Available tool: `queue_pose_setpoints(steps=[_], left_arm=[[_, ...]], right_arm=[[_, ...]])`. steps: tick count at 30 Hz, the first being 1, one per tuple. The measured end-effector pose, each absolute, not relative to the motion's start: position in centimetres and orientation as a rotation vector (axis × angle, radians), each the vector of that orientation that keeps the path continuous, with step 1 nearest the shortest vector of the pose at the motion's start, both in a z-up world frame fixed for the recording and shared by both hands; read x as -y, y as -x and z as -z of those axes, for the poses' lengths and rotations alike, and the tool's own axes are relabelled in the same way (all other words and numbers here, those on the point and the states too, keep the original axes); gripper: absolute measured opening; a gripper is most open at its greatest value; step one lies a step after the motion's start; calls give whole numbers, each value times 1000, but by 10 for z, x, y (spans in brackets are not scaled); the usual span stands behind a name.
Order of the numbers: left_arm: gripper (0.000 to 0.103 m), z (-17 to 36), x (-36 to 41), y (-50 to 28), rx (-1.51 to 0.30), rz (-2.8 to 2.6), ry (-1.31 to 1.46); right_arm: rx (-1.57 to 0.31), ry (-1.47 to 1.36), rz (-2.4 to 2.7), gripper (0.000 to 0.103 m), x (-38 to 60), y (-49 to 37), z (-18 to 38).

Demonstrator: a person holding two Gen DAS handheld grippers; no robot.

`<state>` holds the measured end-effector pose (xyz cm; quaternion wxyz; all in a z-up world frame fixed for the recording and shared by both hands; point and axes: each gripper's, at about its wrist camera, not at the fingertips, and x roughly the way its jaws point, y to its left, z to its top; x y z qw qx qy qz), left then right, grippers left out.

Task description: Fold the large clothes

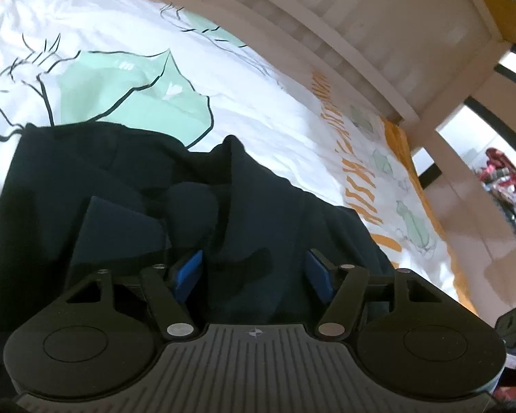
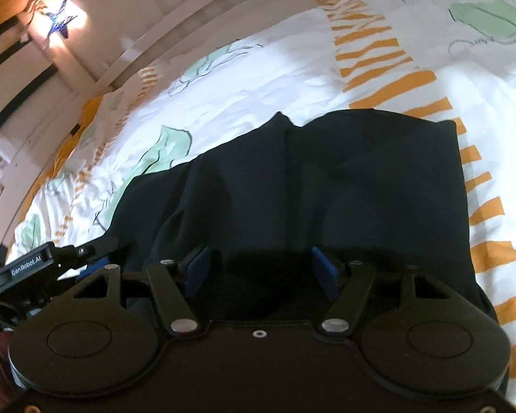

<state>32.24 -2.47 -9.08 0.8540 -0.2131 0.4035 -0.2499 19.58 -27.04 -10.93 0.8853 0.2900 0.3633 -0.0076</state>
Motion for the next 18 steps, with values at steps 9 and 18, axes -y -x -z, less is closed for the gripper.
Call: queue_pose_setpoints(steps=[9, 18], left_arm=[[15, 52, 13, -327, -662, 522, 250], [18, 57, -12, -330, -726, 468, 241]], right_arm=[[-719, -476, 20, 17, 257, -208, 89], [-678, -482, 84, 17, 263, -201, 91]])
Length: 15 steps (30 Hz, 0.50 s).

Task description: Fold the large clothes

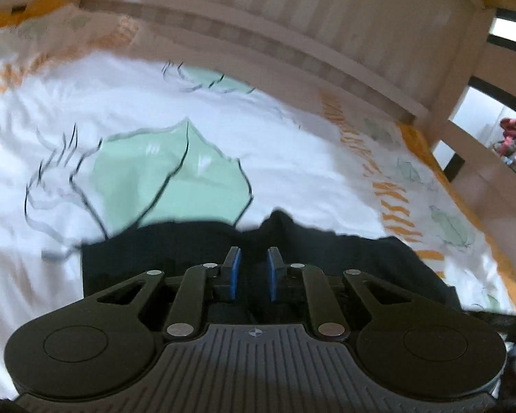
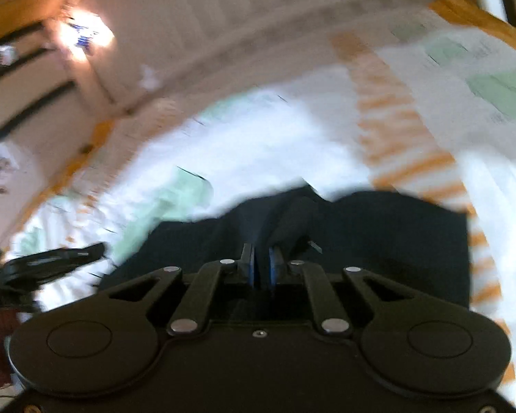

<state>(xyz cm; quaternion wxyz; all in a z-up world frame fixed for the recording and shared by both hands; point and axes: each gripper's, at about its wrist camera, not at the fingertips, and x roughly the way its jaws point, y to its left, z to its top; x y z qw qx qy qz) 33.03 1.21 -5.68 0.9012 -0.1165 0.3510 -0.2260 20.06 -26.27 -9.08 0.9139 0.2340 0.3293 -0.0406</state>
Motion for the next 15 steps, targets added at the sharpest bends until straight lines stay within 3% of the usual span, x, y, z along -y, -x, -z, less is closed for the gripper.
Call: queue_pose_setpoints(steps=[1, 2, 4, 10, 15], left_arm=[[24, 60, -13, -327, -743, 479, 267], [41, 63, -13, -322, -757, 493, 287], [64, 65, -10, -314, -760, 513, 302], [76, 68, 23, -298, -753, 563, 254], [76, 84, 48, -306, -809, 545, 223]], right_arm=[[-717, -494, 110, 17, 267, -202, 101], [-736, -527, 121, 18, 271, -200, 111], [-723, -596, 115, 20, 277, -195, 120], [-722, -553, 110, 24, 272, -196, 117], [-718, -562, 104, 24, 274, -197, 118]])
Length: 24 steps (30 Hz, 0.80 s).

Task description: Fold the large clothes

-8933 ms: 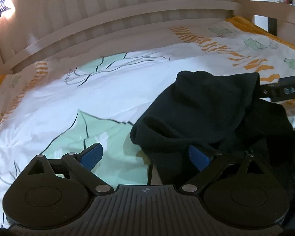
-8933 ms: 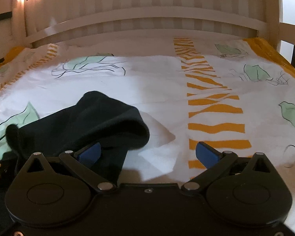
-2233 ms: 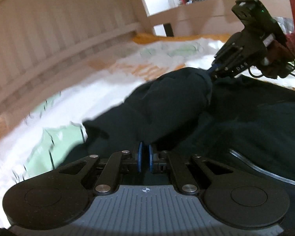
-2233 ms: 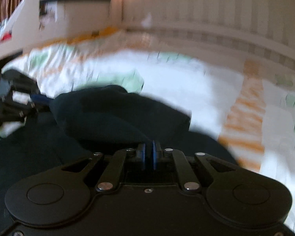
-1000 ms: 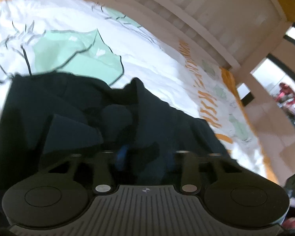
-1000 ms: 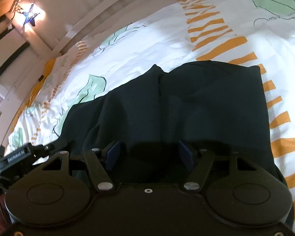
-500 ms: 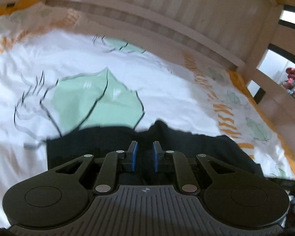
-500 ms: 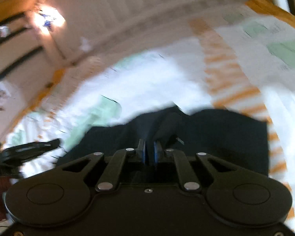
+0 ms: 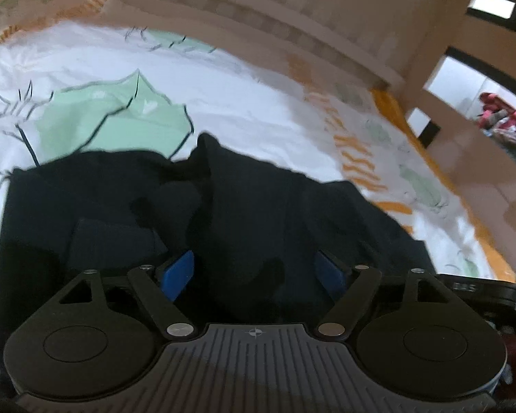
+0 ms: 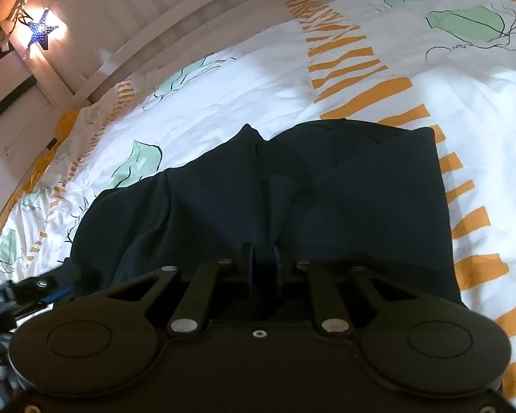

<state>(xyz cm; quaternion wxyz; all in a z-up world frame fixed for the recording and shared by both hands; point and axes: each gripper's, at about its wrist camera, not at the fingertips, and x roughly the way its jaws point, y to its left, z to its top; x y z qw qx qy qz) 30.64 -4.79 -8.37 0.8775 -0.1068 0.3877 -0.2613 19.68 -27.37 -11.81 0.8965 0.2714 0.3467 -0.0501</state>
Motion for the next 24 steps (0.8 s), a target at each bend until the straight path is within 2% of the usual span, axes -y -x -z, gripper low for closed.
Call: queue_pose_setpoints(steps=[1, 2, 3, 4, 10, 15, 20, 21, 23, 24], left_arm=[[74, 88, 49, -309, -824, 540, 238], [63, 91, 49, -311, -824, 543, 261], [44, 92, 46, -311, -804, 548, 288], [5, 92, 43, -311, -787, 522, 296], [6, 70, 22, -321, -700, 521, 267], [6, 82, 12, -329, -754, 509, 243], [19, 104, 8, -323, -796, 493, 260], [20, 103, 7, -323, -795, 496, 268], [34, 97, 3, -319, -798, 489, 263], [38, 93, 2, -316, -789, 480, 248]], right_arm=[[-719, -561, 103, 24, 273, -198, 118], [-719, -559, 102, 24, 273, -198, 118], [-720, -555, 102, 24, 273, -199, 118], [-720, -550, 102, 24, 272, -199, 117], [-696, -463, 61, 19, 257, -198, 103], [-639, -376, 31, 18, 237, -193, 96], [-690, -491, 88, 17, 254, -195, 129], [-690, -503, 91, 18, 255, -194, 128], [-692, -482, 99, 27, 254, -194, 123], [-691, -467, 104, 37, 254, -194, 120]])
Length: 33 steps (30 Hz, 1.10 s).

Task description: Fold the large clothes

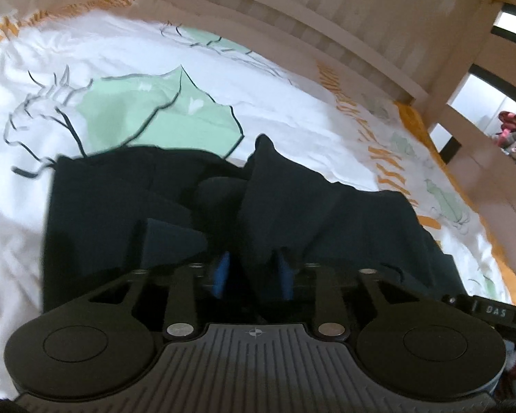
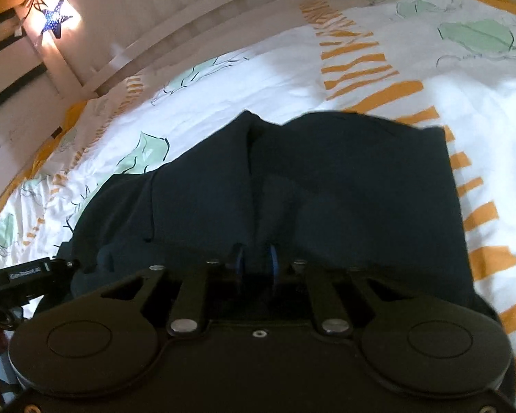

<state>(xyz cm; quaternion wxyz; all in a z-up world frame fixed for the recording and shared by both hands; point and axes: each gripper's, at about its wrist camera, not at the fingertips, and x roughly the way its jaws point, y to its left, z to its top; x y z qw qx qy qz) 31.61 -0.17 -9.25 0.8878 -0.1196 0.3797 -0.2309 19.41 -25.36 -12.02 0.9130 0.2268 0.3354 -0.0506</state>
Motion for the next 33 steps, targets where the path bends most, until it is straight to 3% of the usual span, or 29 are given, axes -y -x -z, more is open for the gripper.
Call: queue_pose_setpoints(steps=[1, 5, 7, 17, 21, 25, 33], left_arm=[[48, 87, 0, -310, -772, 473, 227], [66, 65, -11, -281, -712, 488, 151], [69, 53, -17, -262, -688, 494, 106], [96, 12, -52, -173, -640, 499, 64], [97, 13, -60, -149, -659, 485, 38], [103, 19, -65, -129, -681, 473, 21], [103, 49, -73, -105, -780, 461, 24]], right_arm=[[-688, -460, 110, 43, 254, -192, 118], [-668, -490, 139, 55, 259, -176, 108], [-661, -487, 143, 64, 258, -165, 101], [-612, -445, 135, 84, 250, -71, 64], [-608, -432, 149, 102, 243, -34, 59], [-658, -396, 170, 102, 235, -10, 62], [-804, -411, 227, 102, 233, 22, 85]])
